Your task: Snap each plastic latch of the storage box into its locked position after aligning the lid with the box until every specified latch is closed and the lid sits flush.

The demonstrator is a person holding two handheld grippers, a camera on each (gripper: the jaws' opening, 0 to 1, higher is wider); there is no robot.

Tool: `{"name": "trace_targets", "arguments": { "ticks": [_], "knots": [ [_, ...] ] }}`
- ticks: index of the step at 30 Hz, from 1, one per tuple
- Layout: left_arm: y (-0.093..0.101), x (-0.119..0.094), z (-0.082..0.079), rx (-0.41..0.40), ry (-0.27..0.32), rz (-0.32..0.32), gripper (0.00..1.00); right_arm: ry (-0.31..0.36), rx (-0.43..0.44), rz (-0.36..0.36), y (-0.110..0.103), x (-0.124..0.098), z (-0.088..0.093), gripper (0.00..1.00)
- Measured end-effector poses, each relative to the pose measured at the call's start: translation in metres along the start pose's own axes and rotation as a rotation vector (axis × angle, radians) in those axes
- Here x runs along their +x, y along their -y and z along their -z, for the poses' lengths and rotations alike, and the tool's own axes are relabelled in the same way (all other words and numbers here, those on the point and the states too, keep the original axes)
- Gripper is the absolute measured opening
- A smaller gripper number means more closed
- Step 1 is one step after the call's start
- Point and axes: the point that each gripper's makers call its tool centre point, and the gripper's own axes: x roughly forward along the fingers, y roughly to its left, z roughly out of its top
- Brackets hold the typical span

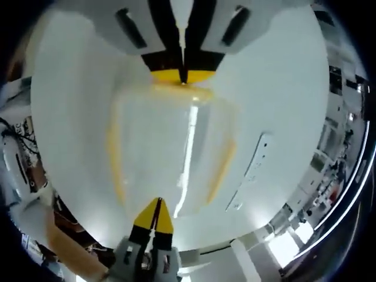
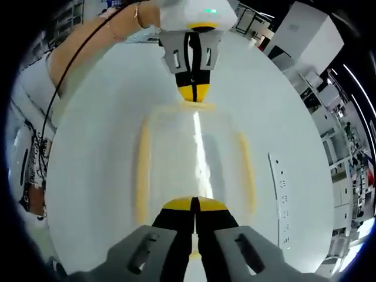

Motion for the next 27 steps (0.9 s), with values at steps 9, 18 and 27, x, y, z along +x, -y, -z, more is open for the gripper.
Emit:
{"name": "trace_targets", "arguments": {
  "ticks": [9, 18, 27],
  "knots": [
    [-0.001, 0.001, -0.001, -0.011, 0.008, 0.009, 0.0, -0.014, 0.005, 0.023, 0.002, 0.001, 0.001, 0.0],
    [-0.004, 0.003, -0.002, -0.023, 0.032, -0.002, 0.0, -0.035, 0.0, 0.027, 0.005, 0.001, 0.001, 0.0],
    [0.0, 0.008, -0.005, -0.023, 0.068, 0.011, 0.0, -0.007, 0.029, 0.023, 0.011, 0.009, 0.009, 0.0]
  ]
}}
